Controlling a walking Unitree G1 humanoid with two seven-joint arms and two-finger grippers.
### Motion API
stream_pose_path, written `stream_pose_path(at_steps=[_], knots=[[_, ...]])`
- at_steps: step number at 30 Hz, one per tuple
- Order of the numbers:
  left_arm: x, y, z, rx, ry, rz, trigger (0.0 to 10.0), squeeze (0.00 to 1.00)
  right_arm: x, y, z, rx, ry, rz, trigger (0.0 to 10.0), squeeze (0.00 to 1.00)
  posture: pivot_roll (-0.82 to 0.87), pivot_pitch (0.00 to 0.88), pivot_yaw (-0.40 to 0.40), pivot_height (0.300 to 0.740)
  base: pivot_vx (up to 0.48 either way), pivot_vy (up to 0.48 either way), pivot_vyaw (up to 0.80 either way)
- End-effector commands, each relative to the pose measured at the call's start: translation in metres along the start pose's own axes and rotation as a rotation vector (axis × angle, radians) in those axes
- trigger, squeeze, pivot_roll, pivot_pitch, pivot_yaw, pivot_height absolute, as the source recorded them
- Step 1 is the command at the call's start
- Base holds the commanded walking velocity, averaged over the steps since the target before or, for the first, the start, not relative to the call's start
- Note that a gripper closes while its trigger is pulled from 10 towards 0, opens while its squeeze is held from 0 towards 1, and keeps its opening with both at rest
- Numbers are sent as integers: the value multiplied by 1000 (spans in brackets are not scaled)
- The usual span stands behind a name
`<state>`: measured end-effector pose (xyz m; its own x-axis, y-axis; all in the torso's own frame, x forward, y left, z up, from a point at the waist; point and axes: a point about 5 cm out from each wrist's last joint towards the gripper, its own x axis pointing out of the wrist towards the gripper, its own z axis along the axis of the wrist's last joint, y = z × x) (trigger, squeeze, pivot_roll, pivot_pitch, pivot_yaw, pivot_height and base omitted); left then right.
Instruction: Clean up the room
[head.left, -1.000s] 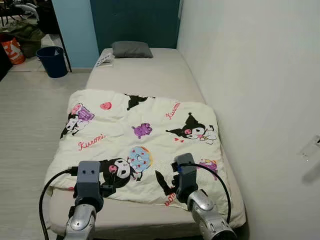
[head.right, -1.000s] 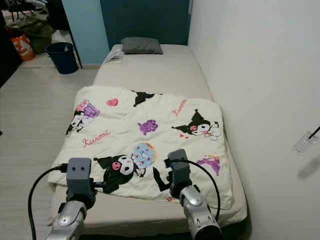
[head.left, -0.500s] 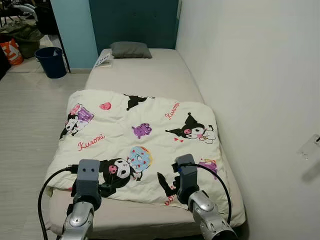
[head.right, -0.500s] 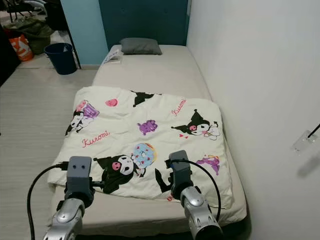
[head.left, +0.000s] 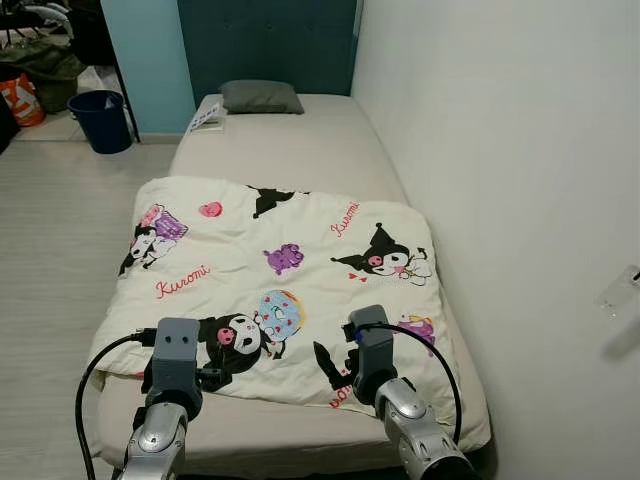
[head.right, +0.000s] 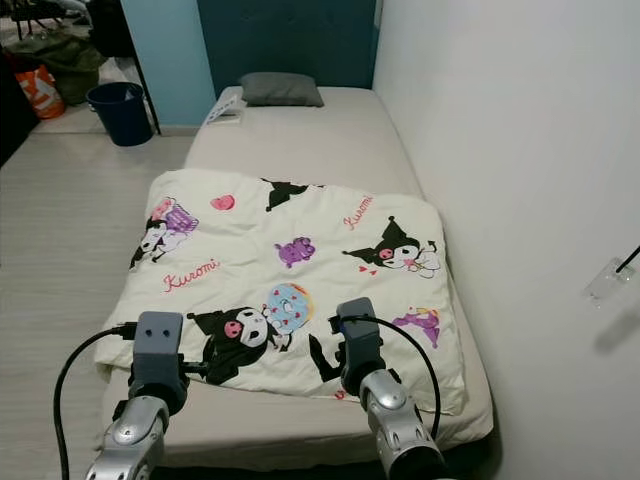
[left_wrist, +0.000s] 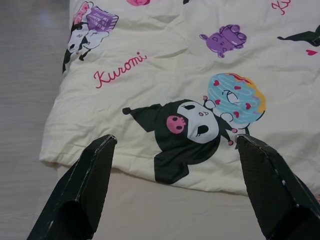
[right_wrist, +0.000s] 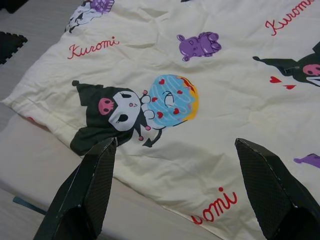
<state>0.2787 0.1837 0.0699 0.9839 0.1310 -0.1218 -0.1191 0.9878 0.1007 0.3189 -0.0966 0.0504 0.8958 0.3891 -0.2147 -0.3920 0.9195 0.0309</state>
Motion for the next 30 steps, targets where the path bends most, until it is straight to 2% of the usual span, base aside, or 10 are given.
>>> stream_pose_path(at_steps=[1,11,30], knots=[[-2,1,-9,21,39,2,10000,0,-1,1,-5,19,21,1,10000,0,-4,129,-43,665,0,0,0],[-1,3,-9,21,45,12,10000,0,0,3,-4,17,16,8,10000,0,-4,132,-46,650,0,0,0],[4,19,-9,36,59,76,10000,0,5,3,4,8,-2,12,10000,0,-4,135,-48,650,0,0,0]])
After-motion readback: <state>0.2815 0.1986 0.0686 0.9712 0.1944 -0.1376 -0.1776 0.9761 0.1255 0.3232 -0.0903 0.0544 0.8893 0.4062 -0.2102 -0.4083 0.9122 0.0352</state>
